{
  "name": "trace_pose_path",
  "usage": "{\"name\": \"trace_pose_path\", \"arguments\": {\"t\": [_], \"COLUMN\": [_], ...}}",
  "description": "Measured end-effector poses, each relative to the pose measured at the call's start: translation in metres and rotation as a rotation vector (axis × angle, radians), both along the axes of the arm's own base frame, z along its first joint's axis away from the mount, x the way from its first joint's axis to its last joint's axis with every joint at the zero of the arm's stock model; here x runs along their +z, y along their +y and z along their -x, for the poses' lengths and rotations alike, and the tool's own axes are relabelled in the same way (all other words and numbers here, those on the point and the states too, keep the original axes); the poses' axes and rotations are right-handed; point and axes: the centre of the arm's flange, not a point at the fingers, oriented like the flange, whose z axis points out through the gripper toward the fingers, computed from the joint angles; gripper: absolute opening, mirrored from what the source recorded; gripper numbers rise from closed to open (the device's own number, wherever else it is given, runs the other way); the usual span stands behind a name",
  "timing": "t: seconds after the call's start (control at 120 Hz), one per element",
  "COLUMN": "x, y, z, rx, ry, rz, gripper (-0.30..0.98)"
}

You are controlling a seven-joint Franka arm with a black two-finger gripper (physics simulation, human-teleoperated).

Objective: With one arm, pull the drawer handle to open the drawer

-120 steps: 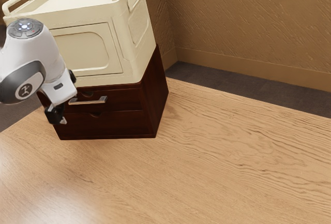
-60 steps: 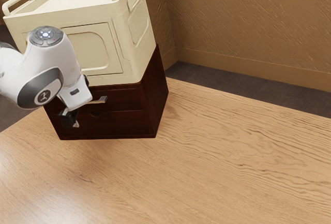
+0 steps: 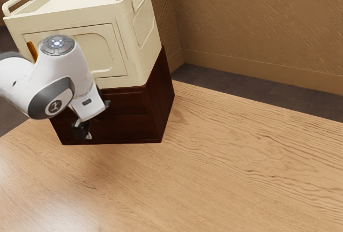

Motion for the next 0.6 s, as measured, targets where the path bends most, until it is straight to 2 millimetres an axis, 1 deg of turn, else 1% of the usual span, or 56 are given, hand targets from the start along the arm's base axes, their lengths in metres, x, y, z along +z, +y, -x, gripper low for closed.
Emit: {"name": "trace_pose_path", "arguments": {"t": [0.058,0.092,0.125,0.192,0.233,0.292,0.367,0.467,0.558,0.6], "x": [-0.001,0.001,0.005,0.016,0.021,0.027,0.032,0.035,0.024,0.021], "y": [-0.002,-0.002,-0.002,0.005,0.014,0.030,0.042,0.041,0.031,0.027], "z": [0.002,0.003,0.005,0.010,0.015,0.024,0.031,0.035,0.039,0.040], "rx": [-0.002,-0.007,-0.011,-0.016,-0.006,0.021,0.040,0.033,0.015,0.006], "ry": [-0.003,-0.008,-0.017,-0.040,-0.053,-0.068,-0.081,-0.082,-0.054,-0.045], "rz": [0.013,0.015,0.018,0.015,0.017,0.034,0.049,0.068,0.090,0.098], "gripper": [0.68,0.66,0.59,0.39,0.35,0.41,0.46,0.50,0.59,0.60]}}
